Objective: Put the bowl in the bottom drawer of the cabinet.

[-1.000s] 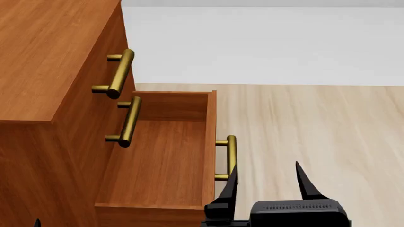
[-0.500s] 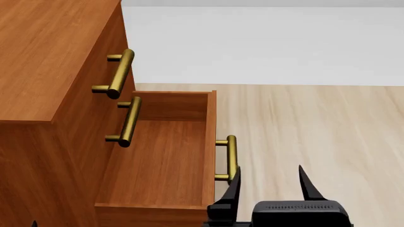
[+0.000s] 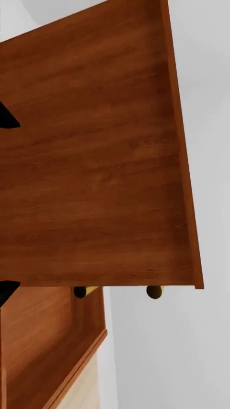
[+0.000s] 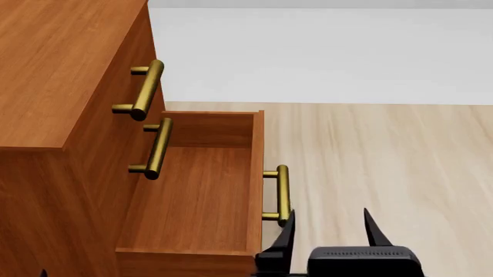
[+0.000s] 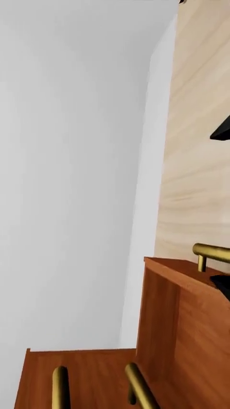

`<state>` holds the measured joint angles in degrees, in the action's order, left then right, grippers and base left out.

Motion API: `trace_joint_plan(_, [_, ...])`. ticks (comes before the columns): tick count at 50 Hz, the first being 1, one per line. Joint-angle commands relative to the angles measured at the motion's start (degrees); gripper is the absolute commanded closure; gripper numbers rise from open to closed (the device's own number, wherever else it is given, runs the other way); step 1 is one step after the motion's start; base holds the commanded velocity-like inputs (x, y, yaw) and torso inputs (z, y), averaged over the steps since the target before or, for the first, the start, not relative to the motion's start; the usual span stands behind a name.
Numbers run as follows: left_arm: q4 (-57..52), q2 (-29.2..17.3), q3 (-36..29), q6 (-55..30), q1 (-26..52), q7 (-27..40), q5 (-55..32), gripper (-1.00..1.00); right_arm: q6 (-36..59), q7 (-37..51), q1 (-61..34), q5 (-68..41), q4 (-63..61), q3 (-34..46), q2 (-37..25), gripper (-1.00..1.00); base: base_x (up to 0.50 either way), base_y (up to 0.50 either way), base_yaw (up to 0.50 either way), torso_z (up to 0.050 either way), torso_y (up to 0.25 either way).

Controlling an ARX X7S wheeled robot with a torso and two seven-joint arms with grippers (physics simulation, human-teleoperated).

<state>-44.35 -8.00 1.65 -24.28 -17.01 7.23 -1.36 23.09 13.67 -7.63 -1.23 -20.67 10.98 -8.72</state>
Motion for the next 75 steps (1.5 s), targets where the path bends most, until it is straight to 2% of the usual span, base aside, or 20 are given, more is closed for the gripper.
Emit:
trace_joint_plan(1, [0.3, 2.0, 0.7, 0.3, 0.0, -2.5, 1.2, -1.00, -0.6, -1.0, 0.2, 0.1, 1.3, -0.8, 0.6, -1.00, 0.00, 0.00, 0.00, 0.000, 0.000])
trace_joint_plan(14, [0.1, 1.1, 0.7, 0.0, 0.1, -1.3, 0.1, -1.00, 9.0, 0.2, 0.7, -1.2, -7.2, -2.3, -0.8, -1.00, 0.00, 0.00, 0.00, 0.000, 0.000])
trace_joint_plan(22, [0.5, 0.6, 0.9, 0.4, 0.1, -0.8, -0.8, -1.00, 21.8, 0.2, 0.8, -2.8, -19.6, -5.7, -3.5, -1.00, 0.00, 0.00, 0.00, 0.000, 0.000])
trace_joint_plan(35, [0.3, -0.1, 1.1, 0.3, 0.3, 0.1, -1.8, -1.00, 38.4, -2.0, 0.0, -7.1, -29.8, -11.8, -6.4, -1.00, 0.00, 0.00, 0.00, 0.000, 0.000])
trace_joint_plan(42, [0.8, -0.4, 0.7, 0.8, 0.3, 0.5, -2.1, -1.00, 50.2, -3.4, -2.4, -9.4, -35.8, -15.7, -8.1, -1.00, 0.00, 0.00, 0.00, 0.000, 0.000])
trace_joint_plan(44, [1.0, -0.5, 0.7, 1.0, 0.3, 0.6, -2.2, -1.00, 56.5, -5.6, -4.1, -11.7, -37.8, -19.5, -7.0, -1.00, 0.00, 0.00, 0.00, 0.000, 0.000])
trace_joint_plan(50, [1.0, -0.8, 0.5, 1.0, 0.3, 0.9, -2.4, -1.00, 61.5, -4.0, -5.0, -15.0, -39.3, -22.1, -9.2, -1.00, 0.00, 0.00, 0.00, 0.000, 0.000])
trace_joint_plan(54, [1.4, -1.0, 0.8, 1.5, 0.2, 1.0, -2.9, -1.00, 66.8, 1.3, -6.3, -27.5, -39.2, -29.0, -11.0, -1.00, 0.00, 0.00, 0.00, 0.000, 0.000])
trace_joint_plan(56, [1.8, -1.0, 0.6, 1.9, 0.0, 1.1, -2.9, -1.00, 66.9, 8.1, -5.8, -38.7, -37.0, -33.6, -13.0, -1.00, 0.00, 0.00, 0.00, 0.000, 0.000])
trace_joint_plan(60, [2.2, -1.1, 0.5, 2.1, 0.1, 1.3, -3.2, -1.00, 66.8, 20.6, -6.1, -56.0, -32.4, -37.2, -17.6, -1.00, 0.00, 0.00, 0.00, 0.000, 0.000])
trace_joint_plan(62, [2.1, -1.2, 0.5, 2.1, 0.1, 1.3, -3.3, -1.00, 66.7, 28.6, -5.9, -67.9, -27.7, -39.8, -19.7, -1.00, 0.00, 0.00, 0.00, 0.000, 0.000])
trace_joint_plan(66, [3.1, -1.3, 0.3, 2.6, 0.3, 1.5, -3.5, -1.00, 66.3, 34.8, -5.3, -76.2, -25.0, -41.5, -21.1, -1.00, 0.00, 0.00, 0.00, 0.000, 0.000])
trace_joint_plan(75, [2.7, -1.8, 0.6, 2.5, 0.2, 1.8, -4.3, -1.00, 65.2, 42.2, -2.2, -85.0, -21.3, -41.7, -25.5, -1.00, 0.00, 0.00, 0.00, 0.000, 0.000])
